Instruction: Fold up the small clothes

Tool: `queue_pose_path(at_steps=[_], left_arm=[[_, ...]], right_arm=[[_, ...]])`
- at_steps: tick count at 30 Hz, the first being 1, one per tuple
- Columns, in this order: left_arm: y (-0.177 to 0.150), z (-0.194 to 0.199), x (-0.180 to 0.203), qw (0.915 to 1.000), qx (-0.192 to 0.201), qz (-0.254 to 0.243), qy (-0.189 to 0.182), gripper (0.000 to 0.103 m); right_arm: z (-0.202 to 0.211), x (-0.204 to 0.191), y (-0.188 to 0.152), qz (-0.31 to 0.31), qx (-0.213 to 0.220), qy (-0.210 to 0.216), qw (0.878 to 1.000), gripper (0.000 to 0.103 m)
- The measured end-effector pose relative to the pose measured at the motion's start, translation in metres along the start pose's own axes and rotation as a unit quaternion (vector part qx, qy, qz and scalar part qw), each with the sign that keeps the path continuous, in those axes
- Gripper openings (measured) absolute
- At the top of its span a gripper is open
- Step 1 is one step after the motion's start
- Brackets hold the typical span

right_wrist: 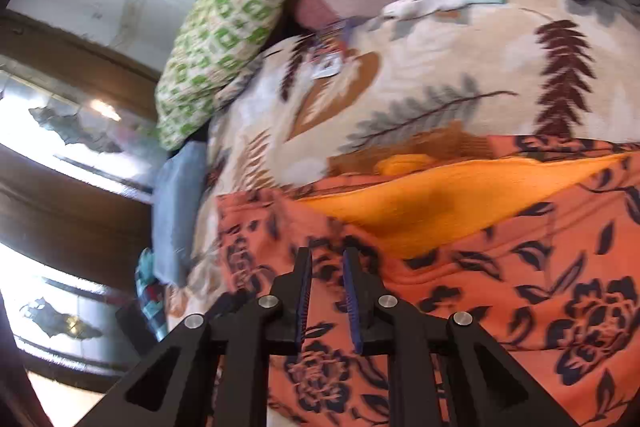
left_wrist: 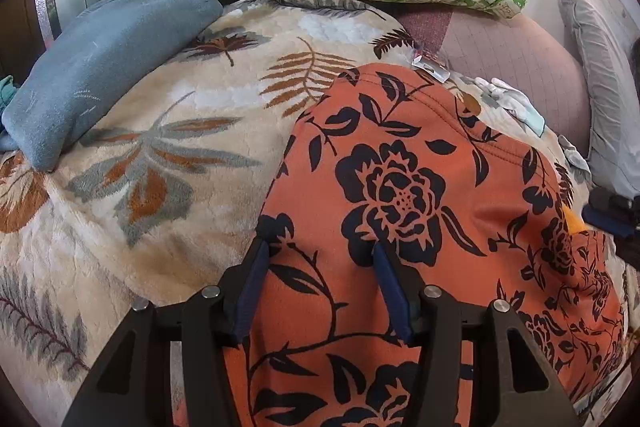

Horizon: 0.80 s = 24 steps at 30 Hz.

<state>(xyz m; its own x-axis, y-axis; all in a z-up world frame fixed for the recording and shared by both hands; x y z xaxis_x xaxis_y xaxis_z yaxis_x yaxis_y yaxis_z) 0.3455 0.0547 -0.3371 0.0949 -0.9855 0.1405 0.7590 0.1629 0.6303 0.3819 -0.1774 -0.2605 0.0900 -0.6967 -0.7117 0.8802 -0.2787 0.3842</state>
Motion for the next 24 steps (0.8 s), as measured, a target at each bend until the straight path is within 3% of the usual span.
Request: queue_pose_path(at_steps=[4, 7, 9, 10, 11, 14, 21, 22, 24], left_arm=[[0.000, 0.002, -0.002, 0.9999, 0.000, 0.005, -0.010, 0.055], [0.001, 0.002, -0.002, 0.9999, 0.001, 0.006, -0.008, 0.055], [0.003, 0.006, 0.004, 0.9999, 0.012, -0.010, -0.001, 0.055], [0.005, 0.009, 0.009, 0.9996, 0.019, -0.021, -0.003, 0.055], [0.006, 0.012, 0.014, 0.9992, 0.025, -0.030, -0.008, 0.056], [0.004, 0.014, 0.022, 0.9985, 0.026, -0.046, -0.011, 0.066], [-0.001, 0.005, 0.017, 0.9990, 0.009, -0.045, 0.001, 0.066], [-0.002, 0.004, 0.017, 0.9987, 0.009, -0.050, 0.004, 0.066], [-0.002, 0.003, 0.018, 0.9983, 0.009, -0.058, 0.008, 0.066]], right_arm=[[-0.009, -0.019, 0.017, 0.002, 0.027, 0.011, 1.000, 0.018], [0.033, -0.048, 0.034, 0.033, 0.138, 0.062, 0.988, 0.020], [0.058, -0.063, 0.035, 0.073, 0.194, 0.070, 0.976, 0.049], [0.063, -0.064, 0.033, 0.080, 0.207, 0.065, 0.973, 0.100], [0.062, -0.058, 0.032, 0.080, 0.212, 0.042, 0.973, 0.103], [0.022, -0.039, 0.020, 0.074, 0.111, 0.006, 0.991, 0.103], [-0.044, -0.022, 0.011, 0.098, -0.017, -0.033, 0.995, 0.100], [-0.055, -0.018, 0.010, 0.110, -0.035, -0.050, 0.992, 0.095], [-0.074, -0.010, 0.003, 0.133, -0.087, -0.086, 0.983, 0.064]])
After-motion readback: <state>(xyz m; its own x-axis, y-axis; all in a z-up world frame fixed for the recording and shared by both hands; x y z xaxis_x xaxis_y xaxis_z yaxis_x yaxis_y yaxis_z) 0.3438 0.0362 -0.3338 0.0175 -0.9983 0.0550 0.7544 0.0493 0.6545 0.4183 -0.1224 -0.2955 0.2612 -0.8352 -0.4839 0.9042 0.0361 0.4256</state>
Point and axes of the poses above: each gripper's, at about its wrist camera, not at the fingertips, and z roughly against the way its jaws point, x to its right, y to its top, the point moved 10 cm from there along -z, roughly the way its jaws point, and after that the axes turned 4 degrees about x, right-handed, at the moved point
